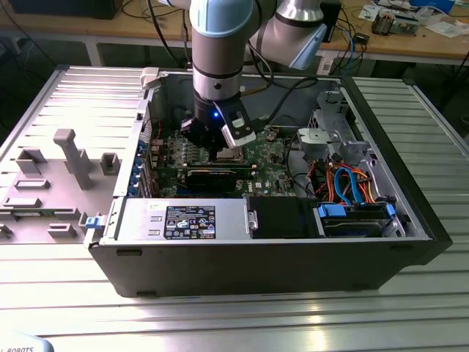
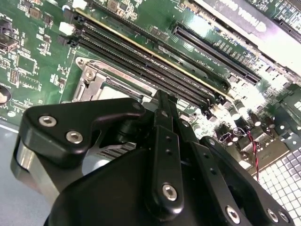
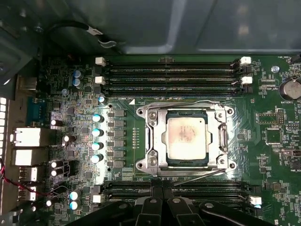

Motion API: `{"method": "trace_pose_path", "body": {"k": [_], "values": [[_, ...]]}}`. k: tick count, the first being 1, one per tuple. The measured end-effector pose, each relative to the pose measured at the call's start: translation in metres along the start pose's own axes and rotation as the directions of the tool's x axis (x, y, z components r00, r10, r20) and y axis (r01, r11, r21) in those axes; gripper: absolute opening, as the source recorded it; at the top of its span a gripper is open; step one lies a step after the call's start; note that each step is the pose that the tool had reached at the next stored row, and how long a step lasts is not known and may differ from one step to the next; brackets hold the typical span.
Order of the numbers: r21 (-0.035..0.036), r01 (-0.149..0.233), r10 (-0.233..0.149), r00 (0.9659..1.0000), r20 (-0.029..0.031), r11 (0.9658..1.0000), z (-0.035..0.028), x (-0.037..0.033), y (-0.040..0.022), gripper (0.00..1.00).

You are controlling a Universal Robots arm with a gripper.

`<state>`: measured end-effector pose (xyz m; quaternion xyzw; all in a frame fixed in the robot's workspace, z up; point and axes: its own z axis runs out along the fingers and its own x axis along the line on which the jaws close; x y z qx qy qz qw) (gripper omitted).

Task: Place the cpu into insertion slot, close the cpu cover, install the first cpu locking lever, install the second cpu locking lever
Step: 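Install the second cpu locking lever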

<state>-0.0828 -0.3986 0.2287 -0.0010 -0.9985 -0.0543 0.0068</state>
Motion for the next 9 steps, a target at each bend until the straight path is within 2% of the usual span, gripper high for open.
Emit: {"method": "trace_pose_path", "body": {"k": [4,6,9], "values": [[0.0001,0.000,0.000,1.0000,0.0000,1.0000,0.0000,0.0000,0.0000,0.11],[-0.0073,0.000,0.000,1.0000,0.0001,1.0000,-0.0001,0.0000,-0.0020,0.11],[-0.0101,0.000,0.000,1.0000,0.0000,0.9999,-0.0005,0.0006,-0.0051,0.11]]}}
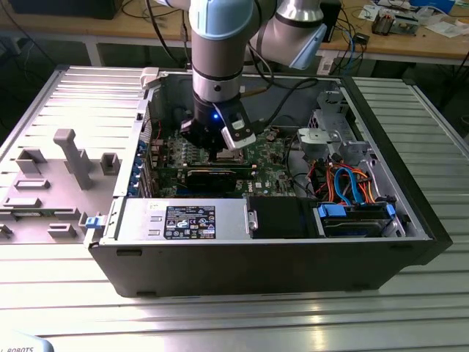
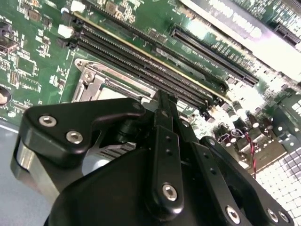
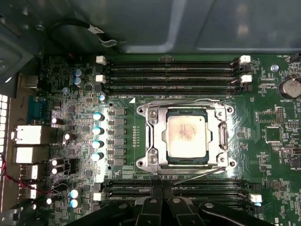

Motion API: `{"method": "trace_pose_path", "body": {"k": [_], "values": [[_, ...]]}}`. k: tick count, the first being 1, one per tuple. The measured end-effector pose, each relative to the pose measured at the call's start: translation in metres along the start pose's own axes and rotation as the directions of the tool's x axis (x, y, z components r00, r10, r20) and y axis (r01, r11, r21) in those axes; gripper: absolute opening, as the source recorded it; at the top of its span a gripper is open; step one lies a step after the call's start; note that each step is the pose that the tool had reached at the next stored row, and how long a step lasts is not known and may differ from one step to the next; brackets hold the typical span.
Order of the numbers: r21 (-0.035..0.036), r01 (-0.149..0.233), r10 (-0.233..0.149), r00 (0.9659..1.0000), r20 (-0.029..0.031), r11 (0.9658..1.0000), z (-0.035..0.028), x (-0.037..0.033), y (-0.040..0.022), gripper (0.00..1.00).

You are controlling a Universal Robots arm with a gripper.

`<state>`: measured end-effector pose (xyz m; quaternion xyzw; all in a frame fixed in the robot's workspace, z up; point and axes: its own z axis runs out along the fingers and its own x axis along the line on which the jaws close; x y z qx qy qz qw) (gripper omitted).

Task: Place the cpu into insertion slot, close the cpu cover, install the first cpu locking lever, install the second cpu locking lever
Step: 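Install the second cpu locking lever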

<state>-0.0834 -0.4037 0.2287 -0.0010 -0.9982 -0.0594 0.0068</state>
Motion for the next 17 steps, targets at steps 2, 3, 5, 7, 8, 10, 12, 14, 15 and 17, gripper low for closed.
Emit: {"method": "trace_pose_path", "body": {"k": [2,3,5,7,8,10,12,14,15,17], "values": [[-0.0002,0.000,0.000,1.0000,0.0001,1.0000,-0.0001,0.0001,-0.0015,0.11],[-0.0003,0.000,0.000,1.0000,0.0000,1.0000,0.0000,0.0015,-0.0016,0.11],[-0.0048,0.000,0.000,1.0000,0.0002,1.0000,0.0015,0.0048,-0.0017,0.11],[-0.0050,0.000,0.000,1.0000,-0.0001,1.0000,0.0057,0.0052,-0.0023,0.11],[-0.0056,0.000,0.000,1.0000,-0.0001,1.0000,0.0074,0.0052,-0.0025,0.11],[-0.0117,0.000,0.000,1.0000,0.0000,0.9999,0.0096,0.0058,-0.0028,0.11],[-0.0189,0.000,0.000,1.0000,0.0000,0.9998,0.0115,0.0080,-0.0030,0.11],[-0.0245,0.000,0.000,1.0000,0.0000,0.9997,0.0193,0.0163,-0.0019,0.11],[-0.0263,0.000,0.000,1.0000,0.0000,0.9997,0.0211,0.0163,-0.0010,0.11],[-0.0275,0.000,0.000,1.0000,0.0000,0.9996,0.0219,0.0163,-0.0009,0.11]]}}
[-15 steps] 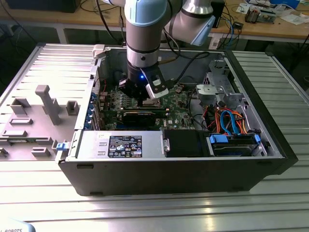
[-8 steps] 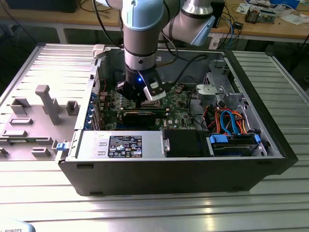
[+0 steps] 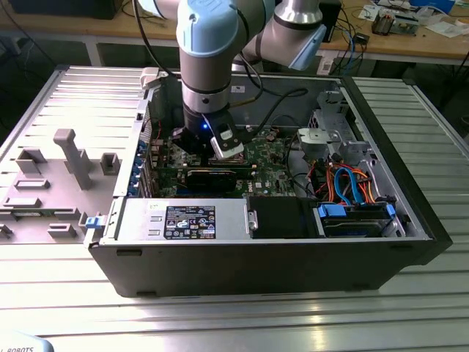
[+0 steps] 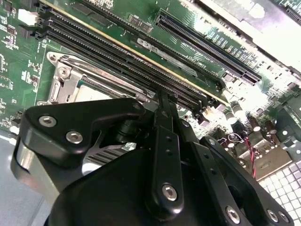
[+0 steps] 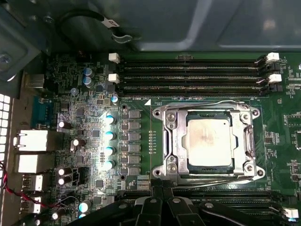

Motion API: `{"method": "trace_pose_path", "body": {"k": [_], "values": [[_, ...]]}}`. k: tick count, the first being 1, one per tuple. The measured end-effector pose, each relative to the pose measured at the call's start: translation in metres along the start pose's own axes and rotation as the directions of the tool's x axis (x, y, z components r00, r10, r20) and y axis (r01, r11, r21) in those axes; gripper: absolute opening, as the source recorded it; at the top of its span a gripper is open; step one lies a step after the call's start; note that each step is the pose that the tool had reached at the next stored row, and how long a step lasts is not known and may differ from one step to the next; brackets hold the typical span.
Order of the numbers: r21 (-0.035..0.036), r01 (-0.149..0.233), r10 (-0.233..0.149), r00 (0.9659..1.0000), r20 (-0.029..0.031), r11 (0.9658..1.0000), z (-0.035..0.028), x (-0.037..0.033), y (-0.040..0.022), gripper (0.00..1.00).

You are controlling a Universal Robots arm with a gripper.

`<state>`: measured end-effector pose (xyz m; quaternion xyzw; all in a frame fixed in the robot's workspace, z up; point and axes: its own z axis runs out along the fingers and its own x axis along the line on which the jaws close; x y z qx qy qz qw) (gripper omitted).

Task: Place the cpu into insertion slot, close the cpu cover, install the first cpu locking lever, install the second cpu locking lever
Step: 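Install the second cpu locking lever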

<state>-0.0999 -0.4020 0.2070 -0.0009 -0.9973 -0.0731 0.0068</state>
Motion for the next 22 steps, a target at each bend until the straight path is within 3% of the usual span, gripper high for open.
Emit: {"method": "trace_pose_path", "body": {"k": [4,7,12,16,22], "values": [[-0.0037,0.000,0.000,1.0000,-0.0002,1.0000,0.0013,-0.0008,0.0001,0.11],[-0.0172,0.000,0.000,1.0000,0.0000,0.9999,0.0020,-0.0009,0.0001,0.11],[-0.0206,0.000,0.000,1.0000,-0.0004,0.9998,0.0031,-0.0009,0.0003,0.11],[-0.0323,0.001,-0.001,1.0000,0.0000,0.9995,0.0045,-0.0009,0.0005,0.11],[-0.0414,0.001,-0.002,1.0000,-0.0004,0.9991,0.0058,0.0010,0.0013,0.11]]}}
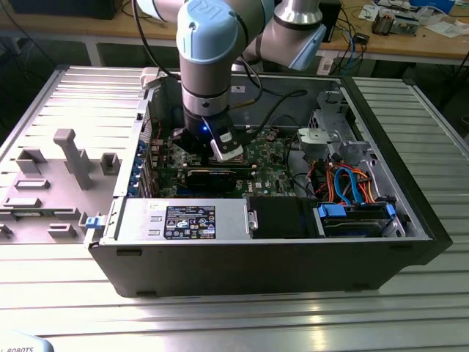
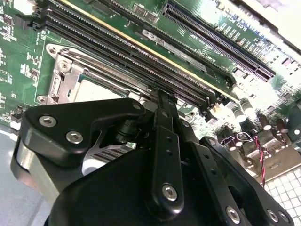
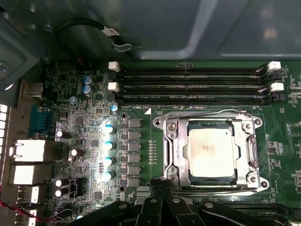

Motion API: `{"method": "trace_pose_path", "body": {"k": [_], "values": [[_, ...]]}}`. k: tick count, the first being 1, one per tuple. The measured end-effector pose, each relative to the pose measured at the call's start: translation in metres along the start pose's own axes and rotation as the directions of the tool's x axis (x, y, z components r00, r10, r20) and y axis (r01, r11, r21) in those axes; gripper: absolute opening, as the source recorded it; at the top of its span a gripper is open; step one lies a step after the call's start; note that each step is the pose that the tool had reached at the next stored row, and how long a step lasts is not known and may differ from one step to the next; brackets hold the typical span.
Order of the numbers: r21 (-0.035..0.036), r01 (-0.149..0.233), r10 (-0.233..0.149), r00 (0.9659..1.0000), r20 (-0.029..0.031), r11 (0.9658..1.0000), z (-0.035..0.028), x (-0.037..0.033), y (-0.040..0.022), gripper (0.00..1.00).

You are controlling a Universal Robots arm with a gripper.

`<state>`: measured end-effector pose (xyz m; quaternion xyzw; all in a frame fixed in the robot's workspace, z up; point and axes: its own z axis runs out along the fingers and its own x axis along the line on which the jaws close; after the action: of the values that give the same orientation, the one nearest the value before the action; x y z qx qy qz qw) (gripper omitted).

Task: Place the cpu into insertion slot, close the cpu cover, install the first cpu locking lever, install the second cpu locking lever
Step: 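Install the second cpu locking lever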

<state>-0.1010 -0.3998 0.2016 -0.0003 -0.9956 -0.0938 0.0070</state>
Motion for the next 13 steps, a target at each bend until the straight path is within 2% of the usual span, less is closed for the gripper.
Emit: {"method": "trace_pose_path", "body": {"k": [3,4,5,8,13], "values": [[-0.0089,0.001,-0.001,1.0000,-0.0001,1.0000,0.0003,0.0033,0.0003,0.11],[-0.0117,0.001,-0.001,1.0000,-0.0002,0.9999,0.0006,0.0035,0.0004,0.11],[-0.0180,0.002,-0.002,1.0000,-0.0001,0.9998,0.0013,0.0035,0.0005,0.11],[-0.0259,0.004,-0.004,1.0000,-0.0005,0.9997,0.0023,0.0035,0.0005,0.11],[-0.0261,0.005,-0.005,1.0000,-0.0006,0.9996,-0.0004,0.0037,0.0008,0.11]]}}
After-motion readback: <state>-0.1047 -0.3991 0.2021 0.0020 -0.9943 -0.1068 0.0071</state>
